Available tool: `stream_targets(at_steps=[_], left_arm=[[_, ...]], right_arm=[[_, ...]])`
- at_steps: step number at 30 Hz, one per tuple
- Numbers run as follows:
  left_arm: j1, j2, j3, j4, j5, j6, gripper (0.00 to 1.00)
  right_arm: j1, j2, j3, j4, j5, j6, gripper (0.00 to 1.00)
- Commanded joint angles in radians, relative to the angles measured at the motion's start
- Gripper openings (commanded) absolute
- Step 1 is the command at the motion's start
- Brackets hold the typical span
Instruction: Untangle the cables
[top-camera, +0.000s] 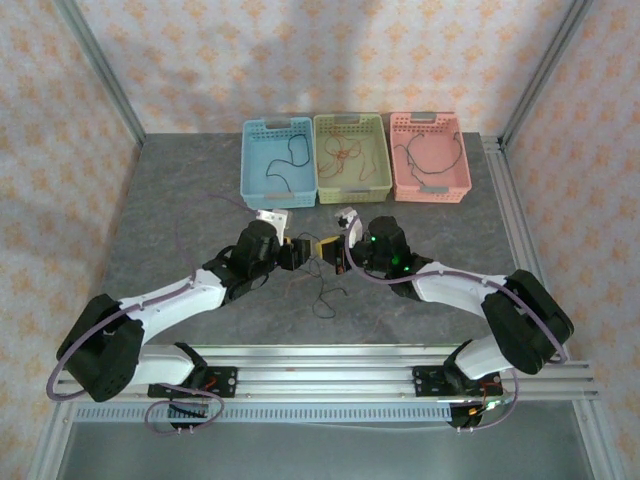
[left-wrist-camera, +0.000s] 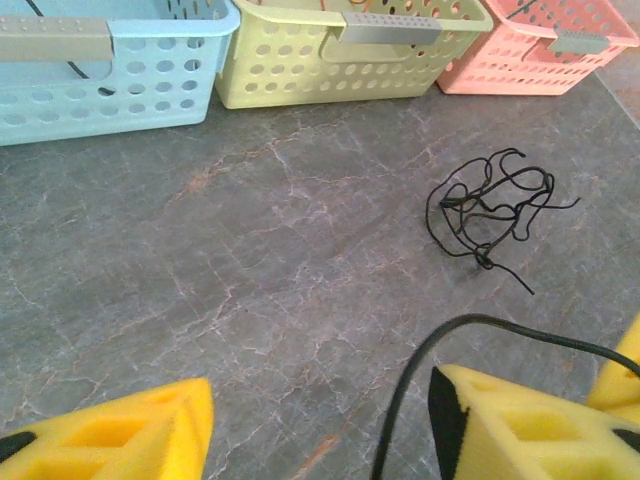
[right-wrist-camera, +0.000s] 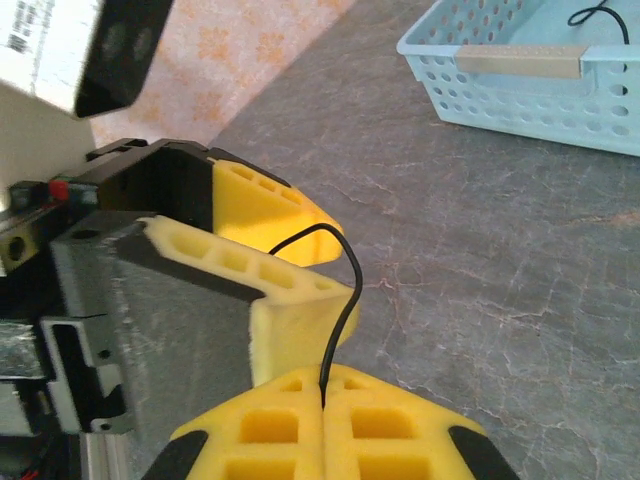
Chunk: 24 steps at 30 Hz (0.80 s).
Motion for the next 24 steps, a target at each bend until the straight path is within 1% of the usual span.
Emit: stream_targets(at_steps=[1,6,7,9,11,12,13,14,15,16,17,18,19,20,21,22,23,24], left_arm=[[-0.006,0.010,0.039,-0.043,-0.057,0.014,0.57],[-0.008,0.026,0.046,-0.046,-0.054,0.015,0.56],[-0.009,0.028,0.049,-0.047,-0.056,0.014,0.54],[-0.009,0.031,0.053,-0.056,-0.061,0.015,0.48],[-0.009,0.033,0.056,-0.066,-0.077,0.014,0.39],[-0.010,0.031,0.058,-0.071,-0.093,0.012,0.31],[-0.010,0.027,0.057,-0.079,-0.110,0.009,0.20],[-0.010,0.020,0.056,-0.086,-0.134,0.007,0.13],[-0.010,0.007,0.051,-0.089,-0.155,0.004,0.05],[-0.010,-0.009,0.044,-0.090,-0.175,0.004,0.00],[-0.009,-0.026,0.036,-0.089,-0.190,0.002,0.00],[-0.009,-0.046,0.025,-0.088,-0.204,0.003,0.00],[-0.008,-0.067,0.016,-0.083,-0.209,0.003,0.00],[-0.009,-0.082,0.009,-0.077,-0.205,0.008,0.00],[-0.009,-0.096,0.003,-0.071,-0.195,0.009,0.00],[-0.010,-0.105,-0.001,-0.066,-0.178,0.010,0.00],[-0.010,-0.111,-0.004,-0.060,-0.164,0.010,0.00],[-0.010,-0.115,-0.005,-0.053,-0.152,0.008,0.00]], right_arm=[[0.006,-0.018,0.001,0.075,-0.019,0.011,0.00],[0.006,-0.036,-0.013,0.096,-0.003,0.018,0.00],[0.006,-0.039,-0.015,0.100,-0.002,0.017,0.00],[0.006,-0.046,-0.020,0.106,0.002,0.019,0.00],[0.006,-0.056,-0.027,0.110,0.011,0.015,0.00],[0.006,-0.060,-0.027,0.103,0.023,0.009,0.00],[0.006,-0.066,-0.029,0.091,0.046,0.001,0.00],[0.006,-0.072,-0.027,0.072,0.081,-0.010,0.00],[0.007,-0.081,-0.027,0.037,0.147,-0.028,0.00],[0.009,-0.094,-0.026,-0.009,0.245,-0.060,0.00],[0.014,-0.103,-0.022,-0.057,0.356,-0.090,0.00],[0.017,-0.115,-0.018,-0.106,0.500,-0.115,0.00],[0.017,-0.126,-0.016,-0.135,0.636,-0.127,0.00],[0.018,-0.134,-0.020,-0.142,0.741,-0.134,0.00],[0.017,-0.145,-0.032,-0.131,0.839,-0.138,0.07],[0.017,-0.155,-0.048,-0.110,0.900,-0.142,0.15],[0.016,-0.162,-0.063,-0.088,0.922,-0.141,0.25],[0.016,-0.168,-0.079,-0.058,0.911,-0.138,0.37]])
